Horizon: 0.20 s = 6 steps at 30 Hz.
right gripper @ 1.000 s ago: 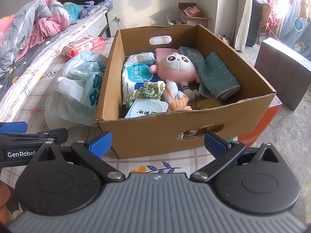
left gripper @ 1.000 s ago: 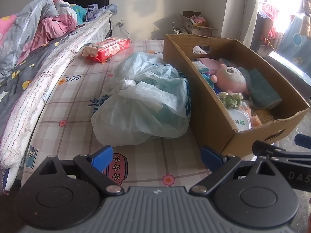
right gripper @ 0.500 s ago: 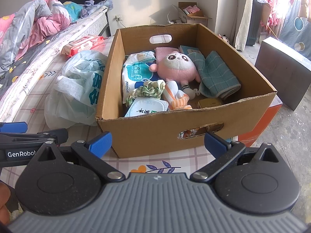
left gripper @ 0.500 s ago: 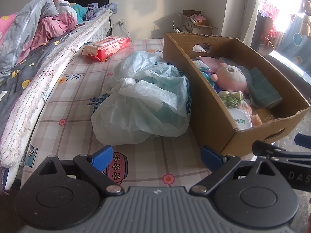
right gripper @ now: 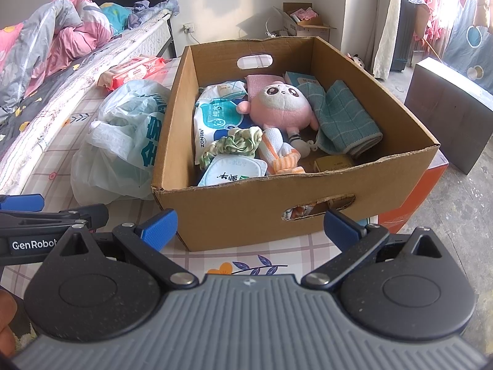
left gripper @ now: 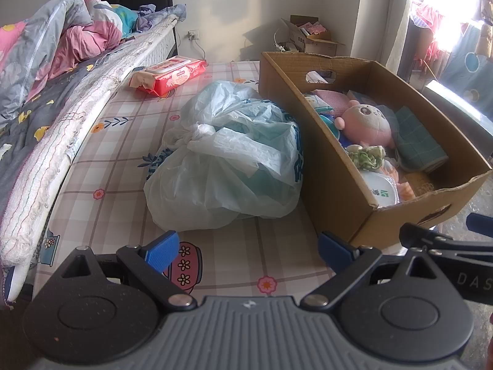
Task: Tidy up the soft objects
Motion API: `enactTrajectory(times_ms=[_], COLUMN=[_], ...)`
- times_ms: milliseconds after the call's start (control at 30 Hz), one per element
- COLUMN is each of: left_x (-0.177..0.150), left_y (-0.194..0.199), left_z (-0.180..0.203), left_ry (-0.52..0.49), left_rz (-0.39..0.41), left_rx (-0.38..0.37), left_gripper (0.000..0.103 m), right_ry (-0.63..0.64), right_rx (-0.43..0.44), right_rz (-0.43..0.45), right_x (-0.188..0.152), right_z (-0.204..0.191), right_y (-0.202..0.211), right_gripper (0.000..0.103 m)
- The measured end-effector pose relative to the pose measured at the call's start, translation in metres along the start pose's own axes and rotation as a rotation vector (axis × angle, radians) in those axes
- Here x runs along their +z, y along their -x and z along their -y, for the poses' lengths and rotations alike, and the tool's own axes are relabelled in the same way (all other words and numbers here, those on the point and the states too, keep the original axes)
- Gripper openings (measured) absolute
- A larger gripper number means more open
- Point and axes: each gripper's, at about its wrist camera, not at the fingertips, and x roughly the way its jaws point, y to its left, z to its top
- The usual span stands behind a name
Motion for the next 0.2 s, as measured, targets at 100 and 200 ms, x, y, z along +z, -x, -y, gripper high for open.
enactTrajectory(times_ms=[100, 200], left_x=[0.0000, 0.0001], left_y=[0.0002, 0.0001], left_z=[0.0000, -0.0001], left_ry=[0.000, 0.000], left_rz=[-0.001, -0.003], left_rx=[0.000, 0.000], left_gripper=[0.097, 0.097], right_ry=[0.001, 0.000], right_rx=[0.001, 0.001], right_rz=[0.000, -0.001], right_x=[-0.0010, -0.0009], right_z=[-0.0003, -0.0003], right_y=[-0.0002, -0.0003], right_gripper=[0.102, 0.102])
